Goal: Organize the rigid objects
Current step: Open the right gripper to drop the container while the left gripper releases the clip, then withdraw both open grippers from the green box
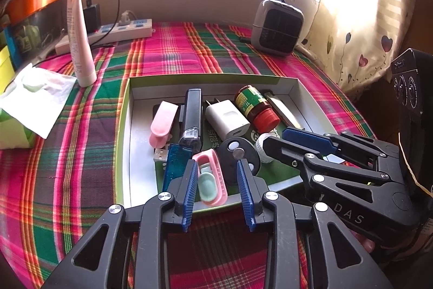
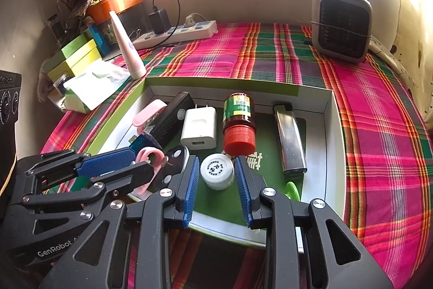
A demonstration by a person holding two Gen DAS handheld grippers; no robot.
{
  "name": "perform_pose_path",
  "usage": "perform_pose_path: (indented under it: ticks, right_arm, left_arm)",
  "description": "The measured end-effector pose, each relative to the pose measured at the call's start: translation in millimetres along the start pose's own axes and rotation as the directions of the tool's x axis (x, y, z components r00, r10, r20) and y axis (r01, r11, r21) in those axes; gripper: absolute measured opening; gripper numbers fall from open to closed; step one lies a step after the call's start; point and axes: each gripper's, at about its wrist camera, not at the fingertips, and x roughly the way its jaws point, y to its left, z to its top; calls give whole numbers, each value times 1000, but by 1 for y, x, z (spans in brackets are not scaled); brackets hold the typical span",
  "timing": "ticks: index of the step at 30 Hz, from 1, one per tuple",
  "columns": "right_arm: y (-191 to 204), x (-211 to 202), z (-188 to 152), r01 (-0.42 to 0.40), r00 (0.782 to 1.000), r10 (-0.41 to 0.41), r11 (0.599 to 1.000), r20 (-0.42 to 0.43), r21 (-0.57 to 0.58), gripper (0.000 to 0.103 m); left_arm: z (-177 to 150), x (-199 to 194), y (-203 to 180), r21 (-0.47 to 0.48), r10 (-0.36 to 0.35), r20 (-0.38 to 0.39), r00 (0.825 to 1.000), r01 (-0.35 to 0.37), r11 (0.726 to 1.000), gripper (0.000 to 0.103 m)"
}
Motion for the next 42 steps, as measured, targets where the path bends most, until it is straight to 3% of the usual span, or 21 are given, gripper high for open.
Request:
perform_pose_path:
  ticks: [13,17,30,42]
  right_arm:
    - [9,-18,-6,15,1000,-15,1000,28,-6,36]
    - [13,-28,-11,25,999,-24,1000,42,-11,42]
    - [19,-48,-26,56,997,-55,998,55,-11,46]
    - [21,-52,-53,114,993,-113,993,15,-17,54]
  left_arm:
    - [-8,-24,-7,18,56,36,998,-56,998,31]
    - [-12,-31,-9,15,55,48,997,-56,998,41]
    - [-32,-53,-13,4,99,69,993,-99,995,41]
    - [-63,-52,-6,-32,147,5,989,-147,989,42]
